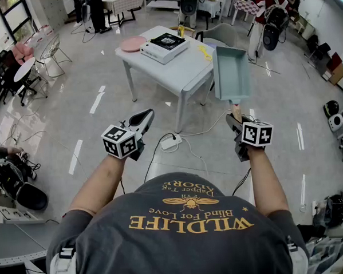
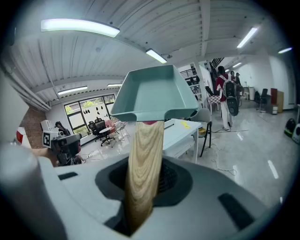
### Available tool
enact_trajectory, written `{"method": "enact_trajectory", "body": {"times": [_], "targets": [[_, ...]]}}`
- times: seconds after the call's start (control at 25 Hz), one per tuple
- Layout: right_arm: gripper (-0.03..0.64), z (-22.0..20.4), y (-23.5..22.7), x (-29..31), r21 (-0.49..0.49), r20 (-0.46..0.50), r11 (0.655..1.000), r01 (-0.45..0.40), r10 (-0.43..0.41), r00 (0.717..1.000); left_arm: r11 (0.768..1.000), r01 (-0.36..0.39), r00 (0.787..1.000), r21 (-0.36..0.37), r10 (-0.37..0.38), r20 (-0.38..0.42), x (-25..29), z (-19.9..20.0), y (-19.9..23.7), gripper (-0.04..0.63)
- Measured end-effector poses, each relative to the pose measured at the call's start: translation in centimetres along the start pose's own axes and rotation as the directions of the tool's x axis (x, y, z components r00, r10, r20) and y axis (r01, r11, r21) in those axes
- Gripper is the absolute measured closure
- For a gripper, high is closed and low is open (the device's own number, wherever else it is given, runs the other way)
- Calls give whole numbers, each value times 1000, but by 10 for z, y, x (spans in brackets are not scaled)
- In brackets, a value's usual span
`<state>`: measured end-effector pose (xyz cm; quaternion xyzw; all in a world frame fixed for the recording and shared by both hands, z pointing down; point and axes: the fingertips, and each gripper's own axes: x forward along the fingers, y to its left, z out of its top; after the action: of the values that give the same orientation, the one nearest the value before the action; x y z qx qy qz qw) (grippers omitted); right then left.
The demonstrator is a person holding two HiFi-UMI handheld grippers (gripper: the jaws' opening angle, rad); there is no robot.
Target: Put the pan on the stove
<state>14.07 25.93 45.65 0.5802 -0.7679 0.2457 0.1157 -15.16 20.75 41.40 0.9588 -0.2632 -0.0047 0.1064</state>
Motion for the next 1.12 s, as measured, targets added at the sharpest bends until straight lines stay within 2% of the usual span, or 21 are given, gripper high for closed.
{"method": "enact_trajectory", "body": {"times": [0.48,0.88,1.12], "targets": [[529,10,-9,-6,-11,-12,1000,-24,24,1000,1000,-15,1000,1,15,3,13,10,-13,598],[528,5,-44,-29,14,-42,999,-51,52,998,999,-51,998,4,51,23,35,13,-51,598],[528,2,-72,-42,-20,-57,997,-71,70,996,996,-87,996,-12,88,30,52,3,-75,598]]}}
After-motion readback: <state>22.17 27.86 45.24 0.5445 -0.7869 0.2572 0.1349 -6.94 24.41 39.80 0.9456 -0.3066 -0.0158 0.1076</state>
